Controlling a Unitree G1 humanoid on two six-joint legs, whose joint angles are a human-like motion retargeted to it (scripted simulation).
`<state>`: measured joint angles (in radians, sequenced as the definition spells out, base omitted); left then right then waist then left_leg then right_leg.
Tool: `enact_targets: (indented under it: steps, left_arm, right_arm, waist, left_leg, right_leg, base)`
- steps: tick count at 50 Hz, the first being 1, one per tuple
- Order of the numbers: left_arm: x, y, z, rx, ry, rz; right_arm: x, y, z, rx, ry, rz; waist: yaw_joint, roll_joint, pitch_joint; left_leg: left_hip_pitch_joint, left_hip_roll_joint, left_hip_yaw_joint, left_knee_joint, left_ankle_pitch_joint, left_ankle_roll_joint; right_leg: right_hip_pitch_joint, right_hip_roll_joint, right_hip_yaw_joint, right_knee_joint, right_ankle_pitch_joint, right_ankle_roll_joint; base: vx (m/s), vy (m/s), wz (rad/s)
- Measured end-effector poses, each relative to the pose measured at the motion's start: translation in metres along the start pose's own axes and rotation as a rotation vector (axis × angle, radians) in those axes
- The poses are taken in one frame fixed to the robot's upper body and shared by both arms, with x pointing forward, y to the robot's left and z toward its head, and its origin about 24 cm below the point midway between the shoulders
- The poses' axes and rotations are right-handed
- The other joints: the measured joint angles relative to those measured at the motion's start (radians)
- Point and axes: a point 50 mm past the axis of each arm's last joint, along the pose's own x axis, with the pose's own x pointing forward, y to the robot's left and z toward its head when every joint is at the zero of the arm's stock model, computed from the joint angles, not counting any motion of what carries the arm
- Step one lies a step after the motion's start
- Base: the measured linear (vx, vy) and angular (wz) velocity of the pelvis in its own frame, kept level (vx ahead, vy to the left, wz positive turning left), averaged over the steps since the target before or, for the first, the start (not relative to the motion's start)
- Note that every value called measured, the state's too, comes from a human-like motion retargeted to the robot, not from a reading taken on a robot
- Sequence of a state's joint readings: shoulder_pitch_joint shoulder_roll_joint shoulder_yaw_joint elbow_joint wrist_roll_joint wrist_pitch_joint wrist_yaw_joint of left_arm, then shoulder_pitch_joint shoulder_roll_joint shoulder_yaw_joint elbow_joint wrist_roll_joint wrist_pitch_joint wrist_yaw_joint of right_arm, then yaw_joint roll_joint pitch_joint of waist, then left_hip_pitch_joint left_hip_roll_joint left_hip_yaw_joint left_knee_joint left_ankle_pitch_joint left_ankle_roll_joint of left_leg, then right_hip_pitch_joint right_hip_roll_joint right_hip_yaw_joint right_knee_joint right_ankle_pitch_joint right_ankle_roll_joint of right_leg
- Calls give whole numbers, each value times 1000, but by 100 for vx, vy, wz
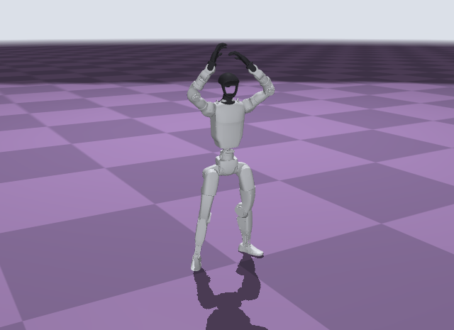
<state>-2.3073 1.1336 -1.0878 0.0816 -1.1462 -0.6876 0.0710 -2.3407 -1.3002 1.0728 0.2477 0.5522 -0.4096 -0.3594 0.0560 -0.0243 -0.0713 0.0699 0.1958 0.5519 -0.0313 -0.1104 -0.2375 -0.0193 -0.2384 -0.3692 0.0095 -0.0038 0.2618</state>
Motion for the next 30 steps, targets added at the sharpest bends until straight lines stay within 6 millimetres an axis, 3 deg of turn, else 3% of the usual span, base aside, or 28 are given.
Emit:
enact_targets:
  steps: [5, 7, 11, 15, 18, 22, 27, 30]
  left_arm:
    - [-43, 13, 16, 133, -49, 142]
    - [-73, 20, 16, 207, -11, 234]
    - [-154, 35, 19, 352, 167, 451]
    - [-247, 31, 41, 485, 476, 637]
    - [-302, 14, 54, 509, 740, 702]
    - [-374, -23, 68, 501, 1127, 743]
    - [-463, -88, 90, 495, 1676, 675]
    - [-517, -137, 107, 437, 2029, 560]
  right_arm:
    - [-33, -11, 1, -202, -19, -6]
    - [-52, -9, -1, -289, -12, 27]
    - [-90, 6, -8, -417, 18, 147]
    - [-143, 30, -14, -408, 113, 262]
    - [-204, 33, -13, -331, 306, 308]
    - [-287, 36, -5, -194, 666, 374]
    - [-399, 57, 20, -22, 1143, 458]
    - [-472, 81, 45, 9, 1394, 661]
  waist:
    - [37, -70, 30]
    - [59, -88, 40]
    - [88, -99, 54]
    - [66, -111, 58]
    - [66, -162, 66]
    - [93, -202, 88]
    - [106, -214, 100]
    - [103, -212, 98]
  left_leg:
    - [-2, -23, -10, -12, -2, 2]
    - [2, -31, -10, -14, -6, 7]
    - [10, -40, -2, -12, -16, 24]
    - [18, -41, 10, -3, -28, 47]
    - [22, -42, 21, 6, -39, 63]
    - [32, -45, 34, 19, -55, 80]
    - [39, -49, 36, 27, -70, 87]
    - [39, -55, 31, 26, -75, 89]
  right_leg:
    - [0, -23, -9, 2, 6, 0]
    - [0, -31, -8, 6, 9, 0]
    - [-4, -41, 1, 16, 16, 0]
    - [-10, -44, 10, 27, 25, 0]
    - [-16, -47, 18, 35, 30, 0]
    - [-17, -54, 29, 47, 32, 0]
    - [-16, -64, 32, 60, 28, 0]
    - [-17, -72, 30, 69, 26, 0]
  base:
    - [3, 11, 11]
    - [4, 11, -2]
    - [4, 9, -13]
    - [4, 6, -20]
    - [4, 4, -22]
    - [2, 2, -10]
    - [0, 0, 0]
    - [0, 0, 0]
